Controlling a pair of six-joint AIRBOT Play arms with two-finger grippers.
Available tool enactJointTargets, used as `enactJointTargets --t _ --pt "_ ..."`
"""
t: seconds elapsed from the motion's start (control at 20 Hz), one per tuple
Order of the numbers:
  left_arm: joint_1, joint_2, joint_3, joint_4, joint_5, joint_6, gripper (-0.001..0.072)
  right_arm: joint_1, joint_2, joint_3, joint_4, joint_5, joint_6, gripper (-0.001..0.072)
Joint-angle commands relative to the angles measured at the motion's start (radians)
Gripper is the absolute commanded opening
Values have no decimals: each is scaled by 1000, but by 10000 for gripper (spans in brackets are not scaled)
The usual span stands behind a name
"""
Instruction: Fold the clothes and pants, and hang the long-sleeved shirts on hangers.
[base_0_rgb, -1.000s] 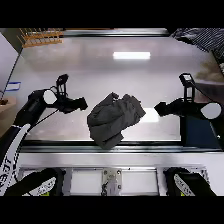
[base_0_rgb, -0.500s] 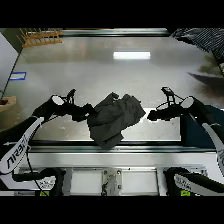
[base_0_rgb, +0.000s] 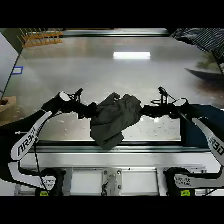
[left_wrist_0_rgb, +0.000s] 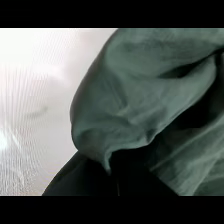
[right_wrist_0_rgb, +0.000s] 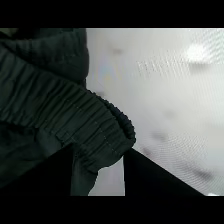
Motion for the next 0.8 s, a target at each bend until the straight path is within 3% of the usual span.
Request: enactJointTargets --t 0.0,0.05,0.1,0.35,0.5,0.75 --pt "-2 -6 6 -2 -6 2 4 41 -19 1 76 -64 -33 346" --pt "-2 -6 6 -2 -6 2 4 55 -18 2 75 -73 -35 238" --pt "-2 -5 6 -2 -6 2 4 61 -18 2 76 -75 -50 21" --pt "91 130 85 53 -37 1 3 51 129 95 -46 8 -47 19" --pt "196 310 269 51 -105 2 3 47 338 247 -186 176 66 19" --pt "231 569 485 65 -225 2 3 47 684 290 -208 290 271 19"
